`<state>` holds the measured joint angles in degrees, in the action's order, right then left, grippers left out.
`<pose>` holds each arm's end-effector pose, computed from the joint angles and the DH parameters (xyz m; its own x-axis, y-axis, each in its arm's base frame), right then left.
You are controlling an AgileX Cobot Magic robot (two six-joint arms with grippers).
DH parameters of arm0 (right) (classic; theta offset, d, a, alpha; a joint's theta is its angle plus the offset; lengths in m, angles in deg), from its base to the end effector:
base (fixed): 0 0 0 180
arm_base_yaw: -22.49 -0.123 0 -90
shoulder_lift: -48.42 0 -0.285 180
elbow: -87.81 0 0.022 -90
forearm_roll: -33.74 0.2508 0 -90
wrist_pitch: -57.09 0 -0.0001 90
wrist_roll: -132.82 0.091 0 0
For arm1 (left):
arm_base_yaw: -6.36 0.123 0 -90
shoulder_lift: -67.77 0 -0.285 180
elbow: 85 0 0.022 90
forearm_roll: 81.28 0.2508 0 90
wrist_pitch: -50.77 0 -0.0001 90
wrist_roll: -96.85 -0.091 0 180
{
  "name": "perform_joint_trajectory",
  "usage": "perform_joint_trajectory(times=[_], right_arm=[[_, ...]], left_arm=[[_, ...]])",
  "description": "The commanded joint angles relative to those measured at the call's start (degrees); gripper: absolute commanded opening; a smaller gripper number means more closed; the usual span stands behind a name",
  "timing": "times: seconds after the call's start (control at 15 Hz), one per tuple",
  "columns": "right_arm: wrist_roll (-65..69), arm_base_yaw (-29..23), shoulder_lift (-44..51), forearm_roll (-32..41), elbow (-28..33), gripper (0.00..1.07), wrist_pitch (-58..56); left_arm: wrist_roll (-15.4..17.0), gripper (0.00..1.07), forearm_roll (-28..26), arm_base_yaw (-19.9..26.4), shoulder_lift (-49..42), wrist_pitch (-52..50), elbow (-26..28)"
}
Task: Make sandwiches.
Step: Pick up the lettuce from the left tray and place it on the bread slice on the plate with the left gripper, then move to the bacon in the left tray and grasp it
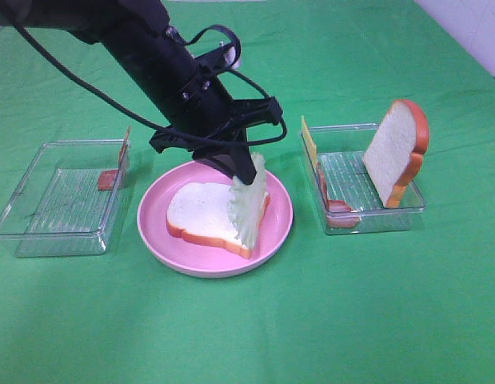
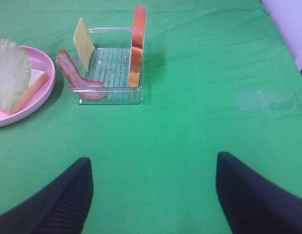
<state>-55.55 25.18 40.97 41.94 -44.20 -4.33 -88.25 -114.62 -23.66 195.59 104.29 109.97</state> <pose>-0.0073 0.0118 0.2798 -0.4411 -0.0559 -0.8957 -0.0996 0.9949 -0.0131 0.3612 -0.2552 0.1937 -0.9475 0.2573 -0.1899 0.3187 0.8105 -0.4915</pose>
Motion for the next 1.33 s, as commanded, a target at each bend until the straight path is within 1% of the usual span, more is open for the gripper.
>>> perform_joint_trajectory(times=[0.07,0.13,0.2,0.27,0.33,0.53,0.67,0.73,0.8,0.87,0.93,1.0,1.07,1.13,1.2,1.27,1.33], right_arm=[[-0.7,0.2,0.7,-0.3,0.2,0.68,0.6],[-0.7,0.2,0.7,-0.3,0.2,0.68,0.6],[-0.7,0.2,0.7,-0.3,0.2,0.68,0.6],[-0.7,0.2,0.7,-0.3,0.2,0.68,0.6],[-0.7,0.2,0.7,-0.3,0.2,0.68,0.6],[-0.7,0.2,0.7,-0.3,0.2,0.68,0.6],[-0.7,0.2,0.7,-0.3,0.2,0.68,0.6],[-0.7,0.2,0.7,-0.3,0.2,0.68,0.6],[-0.7,0.2,0.7,-0.3,0.2,0.68,0.6],[-0.7,0.2,0.7,-0.3,0.2,0.68,0.6],[-0.7,0.2,0.7,-0.3,0.2,0.68,0.6],[-0.7,0.2,0.7,-0.3,0.2,0.68,0.6],[-0.7,0.2,0.7,-0.3,0.2,0.68,0.6],[-0.7,0.2,0.7,-0.3,0.2,0.68,0.6],[-0.7,0.2,0.7,-0.3,0.2,0.68,0.6],[-0.7,0.2,0.7,-0.3,0.2,0.68,0.6],[-0.7,0.2,0.7,-0.2,0.2,0.68,0.6]], left_arm=[[3.0,0.0,9.2,-0.1,2.2,-0.7,-0.3],[5.1,0.0,11.8,-0.1,2.5,-1.5,-0.3],[6.2,0.0,13.4,-0.1,2.6,-2.0,-0.3],[6.2,0.0,13.4,-0.1,2.6,-2.0,-0.3],[9.5,0.0,17.8,-0.1,2.6,-4.9,-0.3],[10.7,0.0,19.0,-0.1,2.6,-7.3,-0.3],[10.7,0.0,19.0,-0.1,2.6,-7.6,-0.3],[10.7,0.02,19.1,-0.1,2.6,-7.6,-0.3],[10.7,0.1,19.1,-0.1,2.6,-7.3,-0.3],[10.7,0.33,19.1,-0.1,2.6,-6.5,-0.3],[10.7,0.41,19.1,-0.1,2.3,-6.0,-0.3],[10.7,0.66,19.1,-0.1,1.7,-5.7,-0.3],[10.7,0.72,19.1,-0.1,1.3,-5.7,-0.3],[11.5,0.77,19.1,-0.1,0.1,-5.8,-0.3],[12.5,0.77,19.1,0.2,-0.3,-5.7,-0.2],[15.0,0.77,19.5,0.3,-1.2,-5.6,0.0],[16.4,0.77,20.0,1.3,-1.9,-4.6,0.6]])
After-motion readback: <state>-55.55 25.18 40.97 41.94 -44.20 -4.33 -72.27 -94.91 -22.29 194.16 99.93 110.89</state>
